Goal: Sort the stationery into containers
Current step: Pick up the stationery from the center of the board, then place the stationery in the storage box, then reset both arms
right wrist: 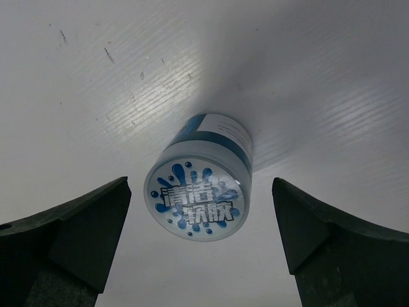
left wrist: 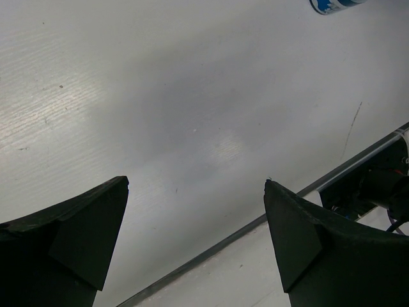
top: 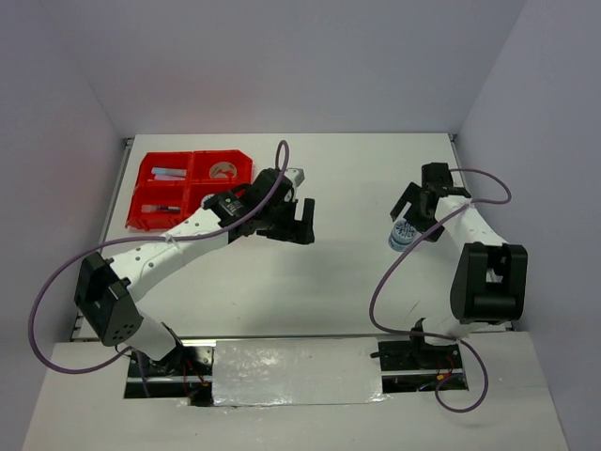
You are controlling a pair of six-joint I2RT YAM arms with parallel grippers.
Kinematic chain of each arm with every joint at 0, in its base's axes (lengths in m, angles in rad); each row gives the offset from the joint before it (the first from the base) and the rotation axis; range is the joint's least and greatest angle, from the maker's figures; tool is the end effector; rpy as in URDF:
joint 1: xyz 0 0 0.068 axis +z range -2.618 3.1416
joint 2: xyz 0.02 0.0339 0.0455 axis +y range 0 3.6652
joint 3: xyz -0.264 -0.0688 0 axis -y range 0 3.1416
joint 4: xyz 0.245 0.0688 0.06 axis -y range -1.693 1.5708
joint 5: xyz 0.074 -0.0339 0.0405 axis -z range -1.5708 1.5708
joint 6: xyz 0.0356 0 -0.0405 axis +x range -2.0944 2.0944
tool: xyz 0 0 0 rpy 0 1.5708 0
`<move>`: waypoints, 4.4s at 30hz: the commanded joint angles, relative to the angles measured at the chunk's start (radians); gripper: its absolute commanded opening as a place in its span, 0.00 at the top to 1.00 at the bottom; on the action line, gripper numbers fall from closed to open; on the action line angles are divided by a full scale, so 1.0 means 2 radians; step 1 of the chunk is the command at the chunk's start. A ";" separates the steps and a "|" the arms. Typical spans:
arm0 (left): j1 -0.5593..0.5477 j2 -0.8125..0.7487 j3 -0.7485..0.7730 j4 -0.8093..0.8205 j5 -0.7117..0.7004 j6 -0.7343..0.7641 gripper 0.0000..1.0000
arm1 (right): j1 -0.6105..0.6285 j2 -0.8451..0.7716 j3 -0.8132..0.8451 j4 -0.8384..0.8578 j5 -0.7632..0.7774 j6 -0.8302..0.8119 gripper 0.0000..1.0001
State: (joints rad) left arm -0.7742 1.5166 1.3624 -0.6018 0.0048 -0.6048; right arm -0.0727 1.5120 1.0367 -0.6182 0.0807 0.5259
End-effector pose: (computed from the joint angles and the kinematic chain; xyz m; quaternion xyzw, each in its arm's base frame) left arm 0.2407 -0.2356 0.3236 0.0786 0.9148 -0.2538 0.3043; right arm 0.2991 -0.0247 0.2210 0.2954 0.9249 0.0149 0.2390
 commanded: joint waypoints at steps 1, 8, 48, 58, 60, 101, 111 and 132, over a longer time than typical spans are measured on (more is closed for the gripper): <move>0.000 -0.026 -0.009 0.001 0.000 -0.001 0.01 | 0.017 0.000 0.019 0.015 0.004 -0.005 0.02; 0.000 -0.028 -0.016 -0.003 -0.018 -0.001 0.01 | 0.026 0.020 0.029 -0.002 0.029 -0.004 0.05; 0.210 -0.244 -0.009 -0.159 -0.179 0.007 0.01 | 0.401 0.342 0.487 0.157 -0.016 0.130 1.00; 0.211 -0.280 -0.012 -0.156 -0.196 -0.001 0.01 | 0.410 0.381 0.496 0.184 -0.088 0.107 1.00; 0.211 -0.284 -0.009 -0.155 -0.192 0.003 0.01 | 0.411 0.381 0.489 0.194 -0.102 0.108 1.00; 0.211 -0.290 -0.038 -0.146 -0.156 0.025 0.01 | 0.429 0.385 0.545 0.102 -0.082 0.032 0.00; 0.227 -0.212 0.013 -0.158 -0.197 0.038 0.01 | 0.427 0.229 0.487 0.059 0.022 -0.043 0.00; 0.259 -0.338 -0.035 -0.142 -0.263 0.057 0.01 | 0.426 -0.315 0.404 -0.372 0.292 -0.050 0.00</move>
State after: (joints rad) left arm -0.2596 0.9012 1.3071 -0.9115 -0.5091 -0.4545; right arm 0.7784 0.8768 1.8969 -1.1873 0.6342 0.3660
